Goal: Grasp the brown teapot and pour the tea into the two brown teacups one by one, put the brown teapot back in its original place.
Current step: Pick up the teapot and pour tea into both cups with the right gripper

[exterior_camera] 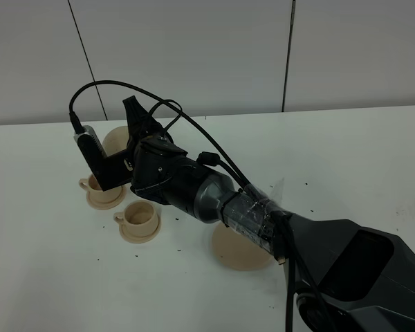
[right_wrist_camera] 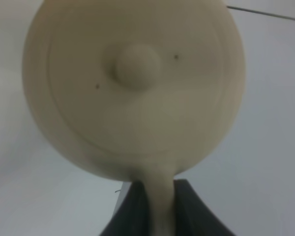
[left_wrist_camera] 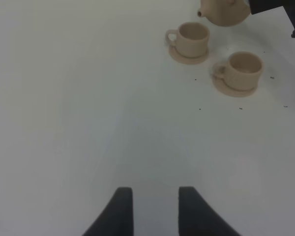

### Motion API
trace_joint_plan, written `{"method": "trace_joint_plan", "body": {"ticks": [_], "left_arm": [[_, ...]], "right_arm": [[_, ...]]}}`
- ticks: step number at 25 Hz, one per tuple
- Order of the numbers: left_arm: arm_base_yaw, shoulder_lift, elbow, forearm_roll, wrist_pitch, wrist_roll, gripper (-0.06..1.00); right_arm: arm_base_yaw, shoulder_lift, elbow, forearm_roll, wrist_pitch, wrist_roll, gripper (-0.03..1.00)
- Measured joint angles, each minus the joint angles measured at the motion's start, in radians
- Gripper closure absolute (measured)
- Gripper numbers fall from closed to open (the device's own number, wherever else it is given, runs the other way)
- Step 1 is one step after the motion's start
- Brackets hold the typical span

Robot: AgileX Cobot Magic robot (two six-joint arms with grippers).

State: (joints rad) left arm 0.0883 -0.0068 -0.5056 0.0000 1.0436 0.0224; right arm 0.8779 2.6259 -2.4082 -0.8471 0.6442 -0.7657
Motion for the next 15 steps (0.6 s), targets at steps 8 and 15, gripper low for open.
{"method": "trace_joint_plan", "body": {"ticks": [8,15], "left_arm": [[0.0,0.0,0.0,0.0,0.0,0.0,0.65],[0.0,0.0,0.0,0.0,0.0,0.0,0.65]], "right_arm": [[0.0,0.0,0.0,-0.027,-0.043,-0.003,0.87],[0.0,0.0,0.0,-0.052,-0.069,-0.002,0.87]]}}
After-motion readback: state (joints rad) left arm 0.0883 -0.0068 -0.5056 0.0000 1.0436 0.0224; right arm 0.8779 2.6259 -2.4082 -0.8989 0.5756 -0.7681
